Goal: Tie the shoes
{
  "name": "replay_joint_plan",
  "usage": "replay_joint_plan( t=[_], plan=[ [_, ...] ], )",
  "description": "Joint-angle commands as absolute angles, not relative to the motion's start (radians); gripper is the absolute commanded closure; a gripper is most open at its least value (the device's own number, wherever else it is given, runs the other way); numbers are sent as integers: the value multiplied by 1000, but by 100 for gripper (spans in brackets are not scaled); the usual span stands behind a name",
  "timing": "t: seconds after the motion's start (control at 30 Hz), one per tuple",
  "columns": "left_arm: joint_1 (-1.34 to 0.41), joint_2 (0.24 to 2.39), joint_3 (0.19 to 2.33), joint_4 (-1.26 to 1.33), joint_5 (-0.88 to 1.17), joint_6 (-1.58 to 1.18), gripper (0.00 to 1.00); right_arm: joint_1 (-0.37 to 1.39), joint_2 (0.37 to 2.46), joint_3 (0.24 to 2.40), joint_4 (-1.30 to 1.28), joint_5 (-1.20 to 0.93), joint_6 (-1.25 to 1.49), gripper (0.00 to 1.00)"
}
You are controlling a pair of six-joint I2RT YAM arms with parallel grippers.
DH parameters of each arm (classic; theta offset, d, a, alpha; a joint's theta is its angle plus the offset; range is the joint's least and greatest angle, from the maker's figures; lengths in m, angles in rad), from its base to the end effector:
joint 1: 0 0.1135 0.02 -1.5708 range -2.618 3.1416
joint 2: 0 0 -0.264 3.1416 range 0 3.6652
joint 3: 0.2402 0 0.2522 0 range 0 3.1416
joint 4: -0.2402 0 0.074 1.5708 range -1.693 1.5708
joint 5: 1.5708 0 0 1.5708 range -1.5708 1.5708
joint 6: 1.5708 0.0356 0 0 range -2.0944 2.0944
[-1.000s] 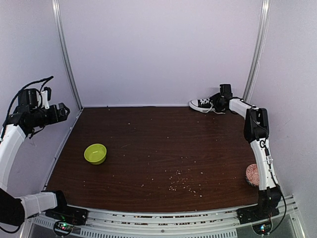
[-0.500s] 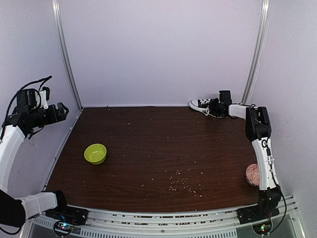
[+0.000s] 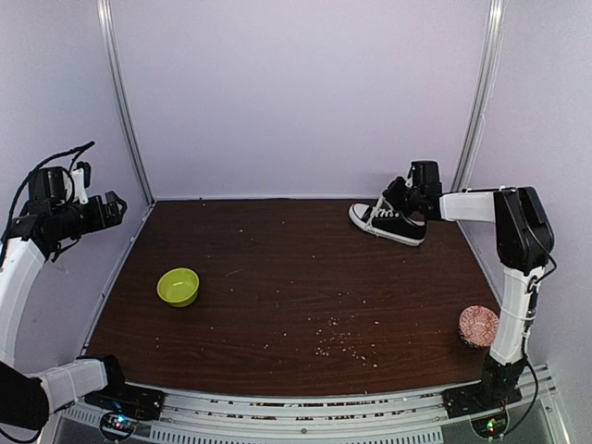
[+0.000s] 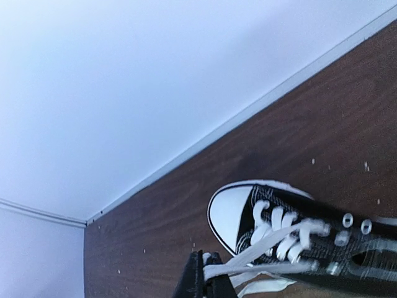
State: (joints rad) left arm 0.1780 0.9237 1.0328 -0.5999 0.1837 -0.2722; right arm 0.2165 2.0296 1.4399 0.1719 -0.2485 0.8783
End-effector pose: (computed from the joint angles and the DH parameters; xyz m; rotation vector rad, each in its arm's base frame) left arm 0.1920 0.0279 0.3591 -0.3487 2.0321 -0.2475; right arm 0.4601 0.1102 0.2198 0.5203 2.0385 0.9332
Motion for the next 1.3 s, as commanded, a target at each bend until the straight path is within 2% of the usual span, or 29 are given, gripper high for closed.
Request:
replay_joint_plan(
  t=[0.0,0.3,0.53,0.57,0.63,0.7,0.8,0.93,1.13,1.27],
  plan=[
    [190,907,1016,-552,194,-277,2,288,1848,1305,187,-189,749,100],
    [190,934,1001,-537,290,-288,6,555,1489,1053,6,127,665,100],
    [184,957,989,-527,312,-295,8,808,1293,881,-63,315,768,100],
    [180,960,989,-526,312,-294,8,840,1283,868,-60,309,778,93],
    [167,967,988,-526,303,-289,8,892,1269,873,-74,291,767,65],
    [147,971,987,-526,292,-283,8,928,1247,893,-122,296,742,45],
    [97,970,986,-526,256,-270,9,934,1187,897,-193,338,717,36],
    [25,968,983,-528,205,-251,9,921,1103,838,-215,383,645,16],
    [-121,979,971,-532,169,-302,11,830,1164,848,-361,221,563,24],
    [-357,978,873,-368,170,-494,12,825,1286,924,-444,129,470,30]
  ],
)
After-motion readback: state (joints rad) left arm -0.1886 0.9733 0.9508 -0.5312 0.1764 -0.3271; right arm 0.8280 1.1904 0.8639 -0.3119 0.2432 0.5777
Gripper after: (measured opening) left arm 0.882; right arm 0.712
